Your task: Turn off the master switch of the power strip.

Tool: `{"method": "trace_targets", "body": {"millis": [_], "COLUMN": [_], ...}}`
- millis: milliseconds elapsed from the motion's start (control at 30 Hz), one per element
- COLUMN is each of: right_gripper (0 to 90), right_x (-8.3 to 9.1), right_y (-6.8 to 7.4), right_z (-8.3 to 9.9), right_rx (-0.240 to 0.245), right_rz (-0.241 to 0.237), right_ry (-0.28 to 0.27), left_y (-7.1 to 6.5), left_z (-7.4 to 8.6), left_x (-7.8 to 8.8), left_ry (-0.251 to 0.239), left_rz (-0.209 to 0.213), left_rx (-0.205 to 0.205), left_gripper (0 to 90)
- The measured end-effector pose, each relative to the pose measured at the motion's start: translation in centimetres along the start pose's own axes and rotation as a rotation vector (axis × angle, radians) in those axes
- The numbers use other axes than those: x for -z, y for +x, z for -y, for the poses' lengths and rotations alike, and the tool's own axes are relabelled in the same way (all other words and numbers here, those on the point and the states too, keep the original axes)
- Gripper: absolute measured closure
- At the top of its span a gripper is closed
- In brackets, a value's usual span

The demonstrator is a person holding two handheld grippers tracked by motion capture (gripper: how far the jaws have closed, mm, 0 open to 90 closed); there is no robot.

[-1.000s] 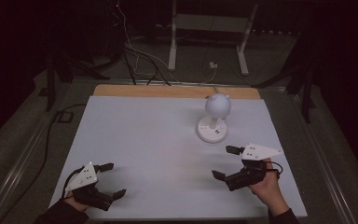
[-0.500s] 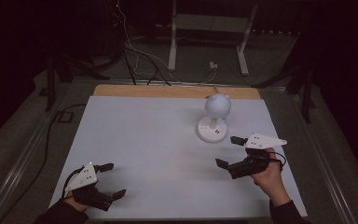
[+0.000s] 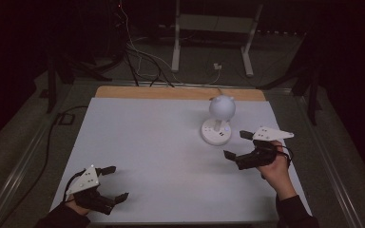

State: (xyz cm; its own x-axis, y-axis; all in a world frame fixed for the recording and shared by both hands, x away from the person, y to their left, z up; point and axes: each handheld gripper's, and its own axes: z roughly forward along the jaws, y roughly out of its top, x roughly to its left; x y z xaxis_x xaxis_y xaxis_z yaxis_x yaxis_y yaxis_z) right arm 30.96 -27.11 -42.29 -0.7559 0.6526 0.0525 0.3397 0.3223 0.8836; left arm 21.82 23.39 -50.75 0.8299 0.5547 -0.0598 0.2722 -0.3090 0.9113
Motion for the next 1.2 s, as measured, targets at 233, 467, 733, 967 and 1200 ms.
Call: {"method": "trace_targets", "body": {"millis": [233,467,733,967,1200], "right_gripper": [0.0,0.0,0.0,0.0,0.0], "right_x": [-0.3,-1.2,-2.9,-4.3,-5.6], "right_y": [-1.2,-2.9,-4.5,-5.7,-6.8], "right_z": [0.2,0.3,1.0,1.7,2.2], "right_rx": [-0.011,-0.016,-0.023,-0.046,-0.061], "right_rz": [0.031,0.067,0.096,0.115,0.142], "right_ry": [0.000,0.014,0.034,0.037,0.040], "left_y": [0.0,0.0,0.0,0.0,0.0], "left_z": [0.0,0.0,0.0,0.0,0.0], "left_x": [0.0,0.0,0.0,0.0,0.0], "left_ry": [0.001,0.001,0.000,0.000,0.001], "left_rz": [0.000,0.001,0.002,0.004,0.004], "left_rx": [-0.002,-0.002,0.000,0.002,0.005], "left_gripper": [0.1,0.1,0.1,0.1,0.1]}}
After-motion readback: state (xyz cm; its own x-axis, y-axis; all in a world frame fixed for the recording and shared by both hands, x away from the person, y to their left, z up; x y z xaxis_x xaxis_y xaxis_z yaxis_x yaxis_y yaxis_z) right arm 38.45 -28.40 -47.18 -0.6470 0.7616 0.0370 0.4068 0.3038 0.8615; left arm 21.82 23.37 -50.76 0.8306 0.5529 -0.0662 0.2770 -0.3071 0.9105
